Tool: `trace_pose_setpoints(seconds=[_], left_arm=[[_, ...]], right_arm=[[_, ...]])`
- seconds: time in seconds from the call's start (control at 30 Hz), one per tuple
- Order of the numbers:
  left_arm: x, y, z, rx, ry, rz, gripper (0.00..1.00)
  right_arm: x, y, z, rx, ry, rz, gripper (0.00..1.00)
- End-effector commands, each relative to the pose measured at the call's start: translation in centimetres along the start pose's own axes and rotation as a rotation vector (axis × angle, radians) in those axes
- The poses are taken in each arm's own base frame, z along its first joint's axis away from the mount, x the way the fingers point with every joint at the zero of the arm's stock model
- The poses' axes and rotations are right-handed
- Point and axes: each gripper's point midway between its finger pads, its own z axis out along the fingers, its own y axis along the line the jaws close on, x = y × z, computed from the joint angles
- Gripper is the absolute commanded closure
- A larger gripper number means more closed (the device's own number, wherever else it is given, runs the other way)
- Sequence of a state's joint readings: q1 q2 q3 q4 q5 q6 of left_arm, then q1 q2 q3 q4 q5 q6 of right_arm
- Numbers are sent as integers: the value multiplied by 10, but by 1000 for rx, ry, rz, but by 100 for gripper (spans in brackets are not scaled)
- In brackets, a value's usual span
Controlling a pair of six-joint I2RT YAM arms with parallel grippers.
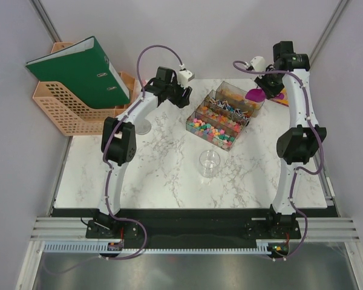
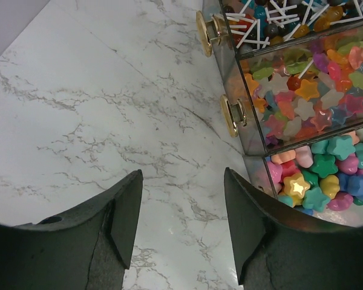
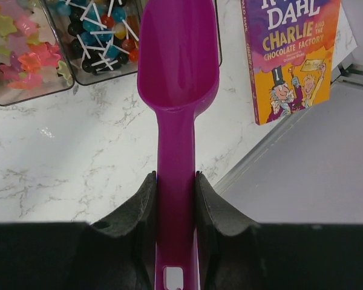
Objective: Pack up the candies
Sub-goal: Move the storage box to the center of the board.
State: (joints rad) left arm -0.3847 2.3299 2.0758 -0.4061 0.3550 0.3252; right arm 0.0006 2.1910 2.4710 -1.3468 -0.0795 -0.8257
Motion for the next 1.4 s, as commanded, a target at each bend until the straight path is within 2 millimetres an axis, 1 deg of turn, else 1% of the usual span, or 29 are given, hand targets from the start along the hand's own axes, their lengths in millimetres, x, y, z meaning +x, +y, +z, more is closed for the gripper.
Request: trace_pose_setpoints(seconds=[0.0, 0.1, 0.13, 0.17, 0.23, 0.3, 0.4, 0.47, 0.6, 0.83, 1.0, 1.07, 1.17, 1.2, 1.27, 1.3, 1.37], left_arm=[[-24, -7, 4, 53, -80, -27, 37], [-22, -9, 4, 71, -78, -36, 37], [-19, -9, 4, 79, -70, -41, 37], [-18, -12, 4, 99, -71, -40, 37], [-9, -16, 8, 117, -51, -49, 37], [-4, -21, 9, 144, -48, -57, 37], [-4, -32, 10, 198, -57, -70, 35], [-4, -34, 12, 198, -55, -69, 35], [3, -38, 18, 192, -34, -75, 35], [13, -58, 27, 239, -2, -82, 37], [21, -68, 33, 235, 24, -59, 38], [27, -70, 33, 230, 44, -59, 40], [39, -75, 31, 235, 86, -58, 49], [44, -77, 31, 240, 101, -55, 53], [52, -81, 29, 243, 131, -60, 58], [55, -84, 29, 251, 140, -55, 65], [60, -88, 25, 263, 159, -53, 73]], right_arm=[[19, 12, -1, -44, 92, -18, 100], [22, 11, 6, -52, 111, -29, 100], [22, 12, 10, -56, 114, -36, 100], [32, 3, 10, -48, 124, -16, 100], [33, -1, 13, -44, 123, -23, 100], [35, -4, 16, -40, 128, -22, 100], [36, -9, 21, -28, 122, -4, 100], [34, -15, 21, -7, 106, 9, 100], [26, -25, 10, 39, 51, 42, 100], [22, -26, 0, 56, 9, 62, 100], [15, -26, -8, 64, -32, 80, 100], [12, -29, -10, 75, -47, 81, 100], [5, -32, -17, 90, -83, 70, 100], [3, -33, -21, 96, -95, 66, 100], [0, -34, -23, 103, -111, 61, 100], [2, -32, -24, 100, -108, 61, 100], [3, -31, -23, 94, -108, 59, 100]])
